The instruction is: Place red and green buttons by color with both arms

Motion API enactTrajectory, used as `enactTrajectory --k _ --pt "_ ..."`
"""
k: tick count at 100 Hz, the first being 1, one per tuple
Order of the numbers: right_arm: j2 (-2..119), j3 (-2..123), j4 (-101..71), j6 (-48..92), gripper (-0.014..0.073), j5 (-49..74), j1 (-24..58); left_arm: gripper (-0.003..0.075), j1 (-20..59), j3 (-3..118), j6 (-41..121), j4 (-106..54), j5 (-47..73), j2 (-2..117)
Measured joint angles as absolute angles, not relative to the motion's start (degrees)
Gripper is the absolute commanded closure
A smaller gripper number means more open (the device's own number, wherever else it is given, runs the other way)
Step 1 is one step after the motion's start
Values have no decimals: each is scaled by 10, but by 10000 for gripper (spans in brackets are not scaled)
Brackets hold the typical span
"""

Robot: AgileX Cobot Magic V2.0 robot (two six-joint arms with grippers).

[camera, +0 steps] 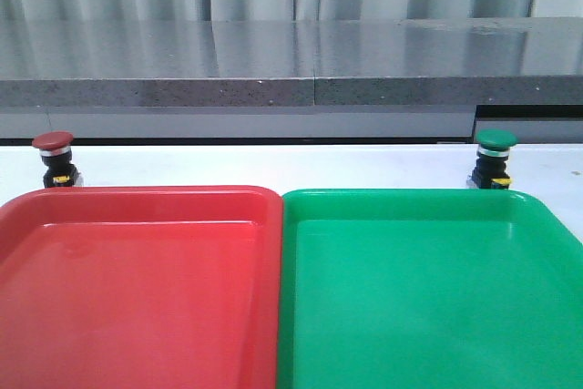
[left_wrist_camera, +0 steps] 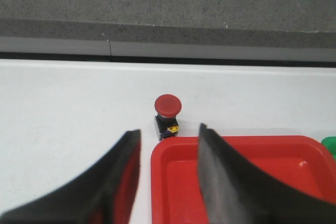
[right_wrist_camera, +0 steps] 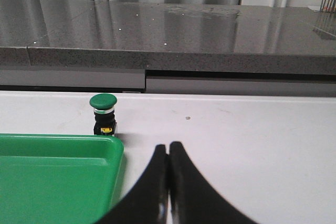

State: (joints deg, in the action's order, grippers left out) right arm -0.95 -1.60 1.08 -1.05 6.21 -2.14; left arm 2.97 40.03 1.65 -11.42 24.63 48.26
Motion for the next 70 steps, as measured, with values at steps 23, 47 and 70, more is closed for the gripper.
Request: enactTrajectory --k 23,47,70 --pt "-9 -16 11 -10 658 62 -21 209 30 467 17 -114 268 617" --pt "-9 -16 11 -10 658 62 -21 209 30 577 17 -114 346 767" --pt "-9 -16 11 -10 658 62 -21 209 30 662 17 -130 387 888"
